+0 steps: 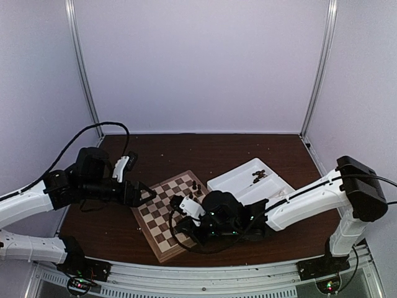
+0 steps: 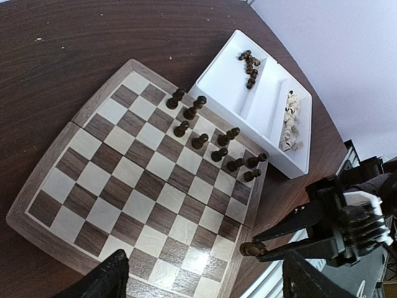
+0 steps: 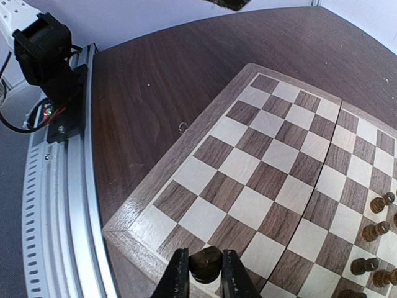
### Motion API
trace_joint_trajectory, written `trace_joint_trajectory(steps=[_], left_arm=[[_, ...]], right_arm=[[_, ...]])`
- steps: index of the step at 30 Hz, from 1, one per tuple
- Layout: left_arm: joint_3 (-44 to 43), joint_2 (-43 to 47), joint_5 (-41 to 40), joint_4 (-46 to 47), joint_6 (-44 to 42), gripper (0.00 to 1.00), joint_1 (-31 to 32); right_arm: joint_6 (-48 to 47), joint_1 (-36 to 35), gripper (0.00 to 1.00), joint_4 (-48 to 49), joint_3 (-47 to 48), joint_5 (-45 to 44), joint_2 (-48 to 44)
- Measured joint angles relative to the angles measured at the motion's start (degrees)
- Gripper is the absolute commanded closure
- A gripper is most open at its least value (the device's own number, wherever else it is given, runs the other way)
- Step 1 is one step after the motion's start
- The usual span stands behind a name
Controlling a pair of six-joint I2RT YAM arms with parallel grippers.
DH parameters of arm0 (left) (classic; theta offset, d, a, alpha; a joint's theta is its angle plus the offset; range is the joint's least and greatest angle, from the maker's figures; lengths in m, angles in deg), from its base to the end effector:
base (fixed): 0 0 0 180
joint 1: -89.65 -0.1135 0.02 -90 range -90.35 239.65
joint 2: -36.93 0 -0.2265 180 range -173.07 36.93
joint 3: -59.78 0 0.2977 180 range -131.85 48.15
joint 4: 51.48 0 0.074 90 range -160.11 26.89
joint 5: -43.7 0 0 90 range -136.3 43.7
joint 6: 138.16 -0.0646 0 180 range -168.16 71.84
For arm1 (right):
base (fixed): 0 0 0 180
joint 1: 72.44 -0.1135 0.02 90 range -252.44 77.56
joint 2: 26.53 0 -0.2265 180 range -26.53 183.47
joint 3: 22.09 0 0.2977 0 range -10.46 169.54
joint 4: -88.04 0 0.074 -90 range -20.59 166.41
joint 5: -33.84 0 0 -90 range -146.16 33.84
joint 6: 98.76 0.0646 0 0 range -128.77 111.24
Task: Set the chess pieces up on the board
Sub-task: Place the chess piece on the chessboard.
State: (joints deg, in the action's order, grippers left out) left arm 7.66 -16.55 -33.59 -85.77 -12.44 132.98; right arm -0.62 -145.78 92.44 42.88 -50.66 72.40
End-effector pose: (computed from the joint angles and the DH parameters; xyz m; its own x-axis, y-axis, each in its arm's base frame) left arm 0.2042 -0.2122 0.2086 -0.8109 -0.0179 -0.5849 0.4015 0.7100 -0.5785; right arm 0.1152 0.4064 0.1027 -0.2784 -0.4388 -0.8544 -0.9476 0.2704 0.1700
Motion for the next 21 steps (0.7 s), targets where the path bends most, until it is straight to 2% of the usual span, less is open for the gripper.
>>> trace_joint_trajectory(steps=[7,21], left_arm=[[0.1,4.1,-3.5,-5.1,-0.5,0.14,0.0],[0.1,6.9,-8.0,-11.0,-1.6,0.14,0.0]], right_arm=[[0.1,-2.1,0.88,2.9,7.2,-3.2,9.6],[1.1,-3.2,0.83,5.8,12.3,-7.1,16.2]])
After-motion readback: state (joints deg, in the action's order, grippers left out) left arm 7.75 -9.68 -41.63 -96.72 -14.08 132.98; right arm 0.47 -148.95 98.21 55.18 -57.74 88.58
